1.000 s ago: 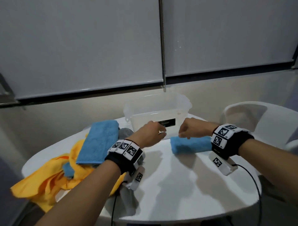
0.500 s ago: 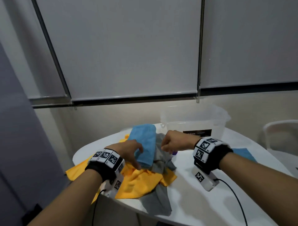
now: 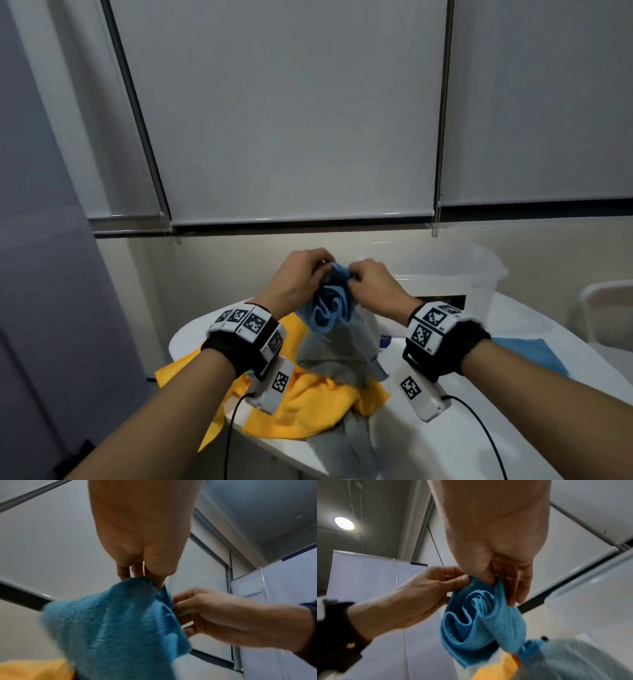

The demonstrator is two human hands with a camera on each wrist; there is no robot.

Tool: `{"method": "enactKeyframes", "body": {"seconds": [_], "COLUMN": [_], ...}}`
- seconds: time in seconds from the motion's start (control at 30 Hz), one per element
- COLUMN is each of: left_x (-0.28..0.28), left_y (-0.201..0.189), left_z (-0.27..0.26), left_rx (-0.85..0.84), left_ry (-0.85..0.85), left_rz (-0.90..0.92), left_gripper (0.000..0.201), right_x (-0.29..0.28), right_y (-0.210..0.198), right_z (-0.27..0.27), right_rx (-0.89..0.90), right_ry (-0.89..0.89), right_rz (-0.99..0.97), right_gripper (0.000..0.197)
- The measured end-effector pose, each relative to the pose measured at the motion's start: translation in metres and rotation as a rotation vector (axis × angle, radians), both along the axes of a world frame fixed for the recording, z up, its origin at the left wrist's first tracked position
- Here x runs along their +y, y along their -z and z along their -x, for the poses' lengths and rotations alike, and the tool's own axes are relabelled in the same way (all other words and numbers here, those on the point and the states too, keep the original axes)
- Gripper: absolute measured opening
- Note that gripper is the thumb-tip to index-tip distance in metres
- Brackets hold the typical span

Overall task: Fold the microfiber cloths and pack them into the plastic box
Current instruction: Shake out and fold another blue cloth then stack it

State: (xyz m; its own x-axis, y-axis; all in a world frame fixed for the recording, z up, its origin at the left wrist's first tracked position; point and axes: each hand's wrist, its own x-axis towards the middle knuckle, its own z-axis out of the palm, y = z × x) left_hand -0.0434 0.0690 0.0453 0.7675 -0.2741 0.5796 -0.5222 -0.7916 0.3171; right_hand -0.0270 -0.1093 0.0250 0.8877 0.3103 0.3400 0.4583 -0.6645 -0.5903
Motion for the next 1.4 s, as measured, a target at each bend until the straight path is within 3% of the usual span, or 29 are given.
{"method": "enactKeyframes", "body": {"seconds": [0.1, 0.2, 0.27, 0.37, 0.43, 0.53, 0.63, 0.73, 0.83, 0.9, 0.93, 1.03, 1.1, 1.2, 1.3, 1.4], "left_x": [-0.008, -0.014, -0.025, -0.059, -0.084, -0.115, -0.139, -0.153, -0.157, -0.156, -0.156, -0.153, -0.152, -0.153, -0.153, -0.145], "left_y": [-0.026, -0.042, -0.050, -0.066, -0.081, -0.101, -0.110, -0.111, -0.108, -0.108, -0.107, -0.107, -0.106, -0.105, -0.102, -0.097], "left_z": [-0.002, -0.005, -0.002, 0.008, 0.016, 0.026, 0.033, 0.032, 0.028, 0.029, 0.029, 0.023, 0.026, 0.027, 0.027, 0.027], "left_rx": [-0.052, -0.001, 0.061, 0.265, 0.378, 0.481, 0.511, 0.568, 0.369, 0.194, 0.154, 0.236, 0.358, 0.398, 0.431, 0.458], "left_ry": [0.000, -0.034, -0.043, 0.120, 0.218, 0.384, 0.424, 0.414, 0.330, 0.213, 0.185, 0.253, 0.366, 0.440, 0.490, 0.480], "left_rz": [-0.016, -0.054, 0.139, 0.649, 0.851, 0.944, 0.903, 0.852, 0.490, 0.211, 0.148, 0.243, 0.386, 0.504, 0.512, 0.400], "left_gripper": [0.011, 0.013, 0.010, 0.011, 0.015, 0.020, 0.024, 0.035, 0.026, 0.008, 0.010, 0.027, 0.026, 0.028, 0.032, 0.033], "right_x": [-0.026, -0.063, -0.089, -0.115, -0.120, -0.123, -0.139, -0.156, -0.172, -0.183, -0.189, -0.205, -0.214, -0.222, -0.231, -0.245], "right_y": [-0.050, -0.088, -0.106, -0.126, -0.134, -0.145, -0.148, -0.143, -0.147, -0.156, -0.161, -0.169, -0.169, -0.168, -0.166, -0.164], "right_z": [0.001, 0.000, 0.002, 0.011, 0.025, 0.054, 0.066, 0.057, 0.054, 0.059, 0.061, 0.065, 0.066, 0.066, 0.064, 0.061], "right_rx": [-0.085, -0.100, -0.115, -0.173, -0.180, 0.060, 0.220, 0.083, 0.008, 0.032, 0.062, 0.132, 0.177, 0.190, 0.149, 0.099], "right_ry": [0.102, 0.116, 0.126, 0.151, 0.117, -0.099, -0.140, 0.047, 0.097, 0.081, 0.069, 0.039, 0.034, 0.071, 0.140, 0.211], "right_rz": [-0.048, -0.068, -0.044, 0.040, -0.031, -0.200, -0.149, -0.114, -0.058, -0.029, -0.044, -0.069, -0.100, -0.123, -0.157, -0.218], "right_gripper": [0.026, 0.031, 0.027, 0.017, 0.011, 0.041, 0.058, 0.036, 0.006, 0.014, 0.019, 0.022, 0.019, 0.014, 0.022, 0.034]}}
